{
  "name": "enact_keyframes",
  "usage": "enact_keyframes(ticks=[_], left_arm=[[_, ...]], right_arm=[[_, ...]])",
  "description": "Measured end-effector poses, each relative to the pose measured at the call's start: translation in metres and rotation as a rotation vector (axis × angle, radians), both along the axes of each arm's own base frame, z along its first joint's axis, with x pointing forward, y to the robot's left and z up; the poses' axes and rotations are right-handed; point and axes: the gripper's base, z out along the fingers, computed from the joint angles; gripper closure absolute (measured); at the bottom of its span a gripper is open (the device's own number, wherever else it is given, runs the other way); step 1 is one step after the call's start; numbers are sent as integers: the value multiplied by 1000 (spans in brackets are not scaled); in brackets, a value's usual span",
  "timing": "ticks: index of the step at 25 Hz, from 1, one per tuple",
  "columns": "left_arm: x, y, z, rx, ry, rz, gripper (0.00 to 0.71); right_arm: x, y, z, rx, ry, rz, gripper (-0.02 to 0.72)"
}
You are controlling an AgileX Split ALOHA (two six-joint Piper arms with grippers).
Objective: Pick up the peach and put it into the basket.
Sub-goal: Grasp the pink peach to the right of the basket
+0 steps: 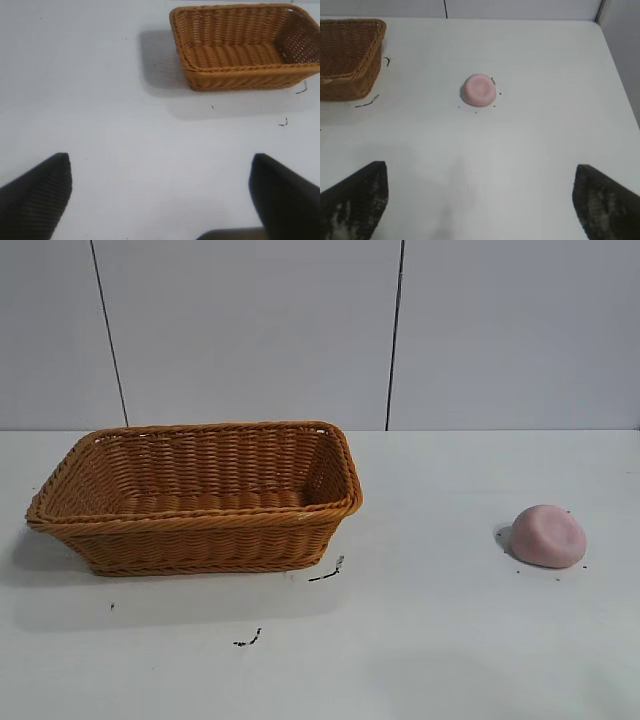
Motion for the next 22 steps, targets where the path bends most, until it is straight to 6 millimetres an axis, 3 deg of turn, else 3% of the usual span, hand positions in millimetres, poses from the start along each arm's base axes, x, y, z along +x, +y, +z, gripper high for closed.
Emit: enact_keyframes(ticks=[4,9,15,22], left_arm=[[0,0,0,0,0,0,17],[0,0,0,0,0,0,17],[0,0,0,0,0,0,17],[0,0,0,0,0,0,17]], right_arm=[[45,1,11,-2,116,0,8],[110,2,9,-6,264,-1,8],[186,4,-14,-9,433,-1,8],[271,6,-53,-12,557,-1,8]])
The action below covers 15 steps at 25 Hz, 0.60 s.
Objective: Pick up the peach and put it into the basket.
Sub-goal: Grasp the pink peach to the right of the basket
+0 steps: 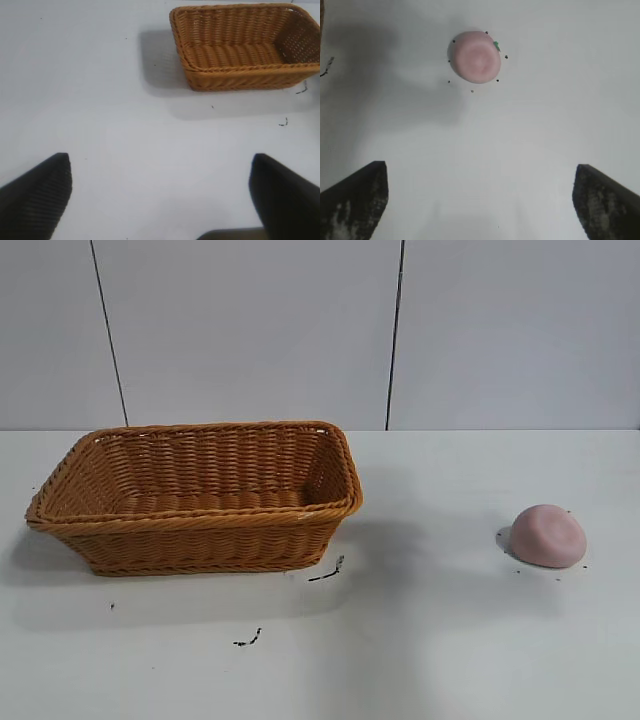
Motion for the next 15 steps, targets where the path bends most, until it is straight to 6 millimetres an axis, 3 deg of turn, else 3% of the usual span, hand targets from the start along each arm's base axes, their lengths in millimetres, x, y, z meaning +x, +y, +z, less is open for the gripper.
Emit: enact_keyframes(ticks=[6,15], left_arm=[[0,0,0,0,0,0,17],[0,0,0,0,0,0,17]], right_arm=[[46,1,-40,-4,69,10,8],[67,4,-100,29,130,6,8]])
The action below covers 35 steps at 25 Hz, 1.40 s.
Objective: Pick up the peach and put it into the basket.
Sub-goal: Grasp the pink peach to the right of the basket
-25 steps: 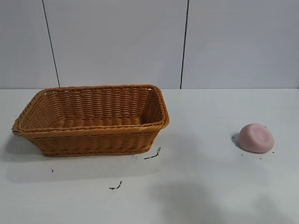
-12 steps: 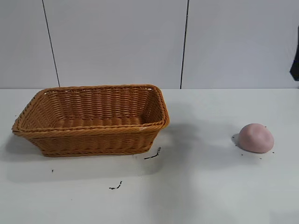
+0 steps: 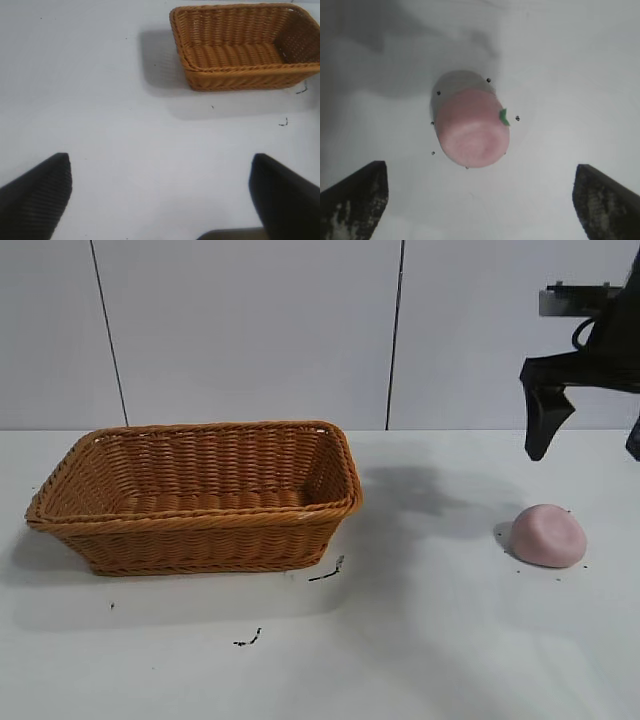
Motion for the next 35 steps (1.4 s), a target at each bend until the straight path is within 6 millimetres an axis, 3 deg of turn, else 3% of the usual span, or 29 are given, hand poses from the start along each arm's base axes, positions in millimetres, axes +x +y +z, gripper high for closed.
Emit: enact_keyframes(ticks=[13,19,21,23,27,28,31,35], left_arm=[[0,0,0,0,0,0,17],[0,0,0,0,0,0,17],[0,0,0,0,0,0,17],[0,0,0,0,0,0,17],[0,0,0,0,0,0,17],[0,0,0,0,0,0,17],[0,0,0,0,0,0,17],[0,0,0,0,0,0,17]], right_arm=[[8,2,-39,17,27,-15,8],[8,2,-43,17,30,-15,17],[8,2,-43,17,36,-15,106],[7,2,-43,17,50,-13,244],[6,2,-40,12,56,25,647],[7,2,-36,11,51,35,685],[8,2,-20,11,40,50,685],[13,3,30,18,-26,58,685]])
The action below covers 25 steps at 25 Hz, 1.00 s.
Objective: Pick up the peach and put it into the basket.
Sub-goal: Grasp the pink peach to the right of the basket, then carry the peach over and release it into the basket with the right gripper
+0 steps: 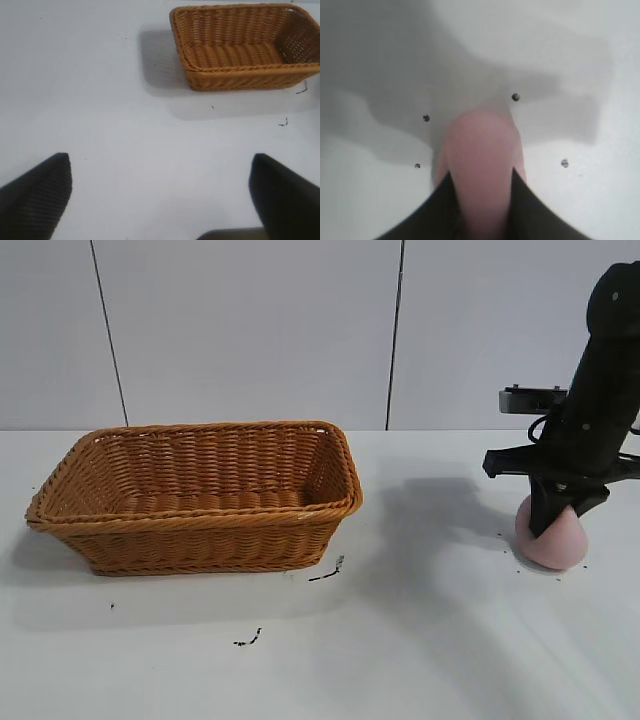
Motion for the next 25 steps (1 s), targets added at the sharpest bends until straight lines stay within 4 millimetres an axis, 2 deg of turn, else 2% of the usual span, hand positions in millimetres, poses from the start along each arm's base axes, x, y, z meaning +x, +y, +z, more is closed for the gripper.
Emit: enact_keyframes(ticks=[4,7,9,13,16,19,21,25], left_arm=[[0,0,0,0,0,0,17],[0,0,0,0,0,0,17],[0,0,0,0,0,0,17],[0,0,0,0,0,0,17],[0,0,0,0,0,0,17],[0,0,0,0,0,0,17],[0,0,0,0,0,0,17],[0,0,0,0,0,0,17]], right_arm=[[5,1,63,14,-98,3,685],[10,11,93,20,-150,18,685],[13,26,108,25,-194,52,685],[12,75,130,46,-268,161,685],[7,121,134,72,-288,257,685],[-2,171,125,96,-300,361,685],[-7,201,113,109,-300,420,685],[-11,253,75,128,-311,508,685]])
